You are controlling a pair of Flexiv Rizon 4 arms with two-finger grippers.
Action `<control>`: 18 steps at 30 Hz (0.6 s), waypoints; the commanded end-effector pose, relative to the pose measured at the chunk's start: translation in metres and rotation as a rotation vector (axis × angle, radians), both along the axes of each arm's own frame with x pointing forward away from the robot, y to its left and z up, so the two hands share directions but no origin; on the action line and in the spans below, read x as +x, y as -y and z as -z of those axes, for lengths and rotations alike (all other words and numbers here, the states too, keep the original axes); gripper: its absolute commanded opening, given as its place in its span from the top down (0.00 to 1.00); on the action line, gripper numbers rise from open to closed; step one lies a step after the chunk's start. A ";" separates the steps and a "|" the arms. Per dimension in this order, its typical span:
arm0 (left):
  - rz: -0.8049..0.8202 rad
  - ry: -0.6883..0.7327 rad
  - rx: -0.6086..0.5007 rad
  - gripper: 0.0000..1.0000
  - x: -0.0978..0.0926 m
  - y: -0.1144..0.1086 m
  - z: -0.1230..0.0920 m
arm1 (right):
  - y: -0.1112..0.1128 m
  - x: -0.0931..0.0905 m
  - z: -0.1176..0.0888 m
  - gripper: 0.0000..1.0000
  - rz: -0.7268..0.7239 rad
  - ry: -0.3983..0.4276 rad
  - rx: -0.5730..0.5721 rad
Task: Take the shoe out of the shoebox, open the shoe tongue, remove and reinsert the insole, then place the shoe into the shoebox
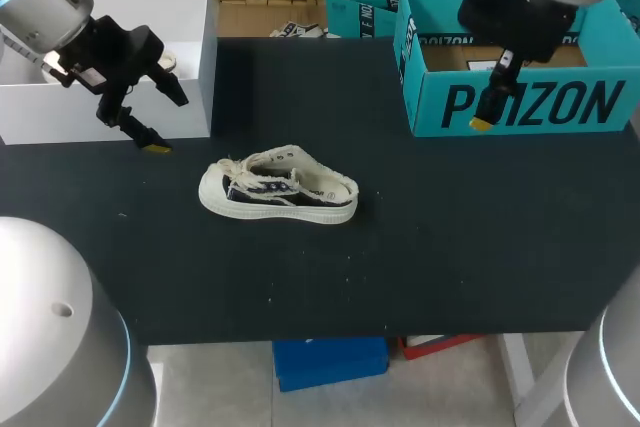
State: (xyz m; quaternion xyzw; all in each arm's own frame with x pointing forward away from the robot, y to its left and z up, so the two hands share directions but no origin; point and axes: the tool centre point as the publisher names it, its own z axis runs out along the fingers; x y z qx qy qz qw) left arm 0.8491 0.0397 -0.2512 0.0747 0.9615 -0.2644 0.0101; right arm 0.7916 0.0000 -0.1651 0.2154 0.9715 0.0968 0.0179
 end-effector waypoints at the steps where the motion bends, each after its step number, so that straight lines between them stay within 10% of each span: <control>1: 0.000 0.005 0.000 0.00 0.000 0.000 0.001 | 0.006 0.003 0.003 0.00 -0.027 0.013 0.084; 18: 0.000 0.005 0.000 0.00 0.000 0.000 0.001 | -0.025 0.017 0.043 0.00 -0.155 0.135 0.334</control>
